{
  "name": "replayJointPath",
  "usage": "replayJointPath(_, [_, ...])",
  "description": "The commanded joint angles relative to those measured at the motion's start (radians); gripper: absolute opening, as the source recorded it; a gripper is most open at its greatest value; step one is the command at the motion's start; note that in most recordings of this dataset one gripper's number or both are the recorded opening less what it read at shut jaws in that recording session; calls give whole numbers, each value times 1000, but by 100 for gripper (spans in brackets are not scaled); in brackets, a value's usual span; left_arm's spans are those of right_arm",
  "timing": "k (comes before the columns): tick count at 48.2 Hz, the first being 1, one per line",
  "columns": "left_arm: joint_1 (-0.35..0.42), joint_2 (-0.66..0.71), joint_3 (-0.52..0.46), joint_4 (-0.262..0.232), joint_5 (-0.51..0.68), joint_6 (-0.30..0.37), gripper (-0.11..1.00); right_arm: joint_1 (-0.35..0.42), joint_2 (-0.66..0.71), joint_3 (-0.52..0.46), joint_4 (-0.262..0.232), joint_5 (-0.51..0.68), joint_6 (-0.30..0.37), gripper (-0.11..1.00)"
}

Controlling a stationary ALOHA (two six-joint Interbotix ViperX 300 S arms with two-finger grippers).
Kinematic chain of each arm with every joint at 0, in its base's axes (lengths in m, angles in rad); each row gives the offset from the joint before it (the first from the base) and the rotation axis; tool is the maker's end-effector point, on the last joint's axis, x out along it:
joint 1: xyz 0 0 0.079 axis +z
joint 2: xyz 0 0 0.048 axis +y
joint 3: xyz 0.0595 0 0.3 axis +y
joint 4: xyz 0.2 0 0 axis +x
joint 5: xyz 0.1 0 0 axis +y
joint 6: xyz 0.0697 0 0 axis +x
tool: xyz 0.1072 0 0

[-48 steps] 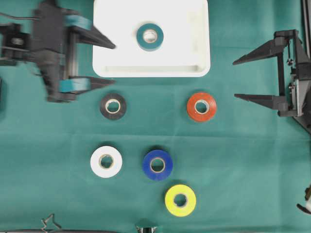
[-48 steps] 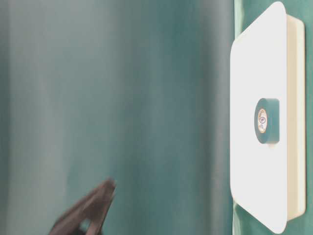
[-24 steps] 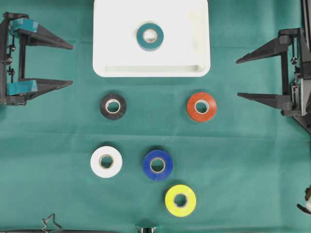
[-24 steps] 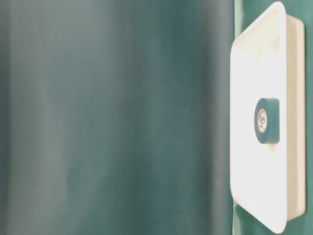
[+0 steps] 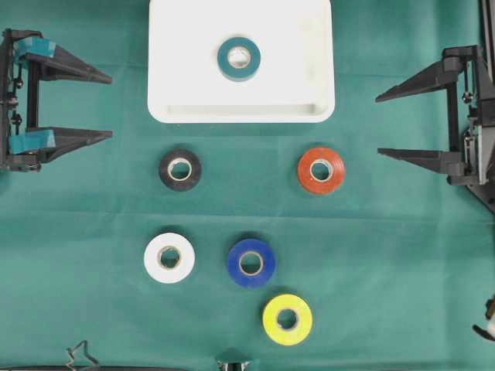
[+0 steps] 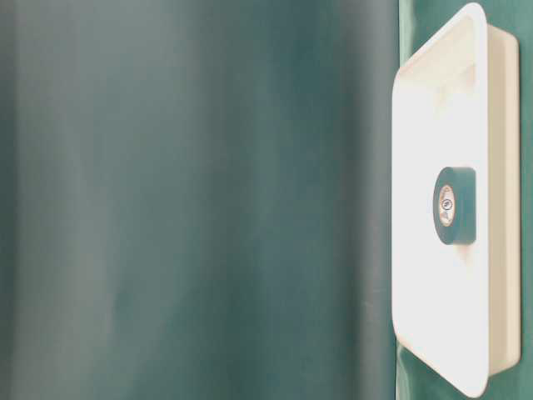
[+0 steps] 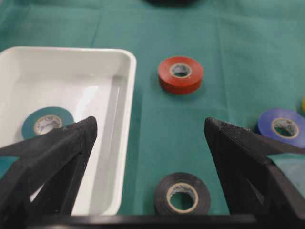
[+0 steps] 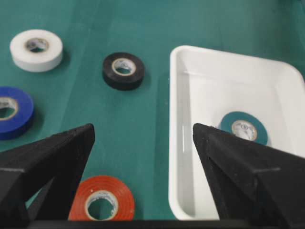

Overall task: Pick up the tape from a random location and place it into the white case.
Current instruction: 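Move the right gripper toward the red tape roll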

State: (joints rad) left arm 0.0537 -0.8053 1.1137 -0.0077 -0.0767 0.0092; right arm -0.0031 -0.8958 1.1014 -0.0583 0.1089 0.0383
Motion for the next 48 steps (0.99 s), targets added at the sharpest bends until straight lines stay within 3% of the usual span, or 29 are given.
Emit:
replayJointPath(1, [2, 3, -14, -2, -9, -2, 97, -2, 6, -11, 3, -3, 2, 92])
replayJointPath(19, [2, 3, -15, -2, -9, -2, 97, 61, 6, -12, 21, 5, 8, 92])
replayJointPath(35, [2, 3, -15, -2, -9, -2, 97, 179, 6, -12, 26, 14, 8, 92])
replayJointPath(48, [2, 3, -15, -2, -12, -2, 97, 179, 15, -11, 26, 11, 8, 92])
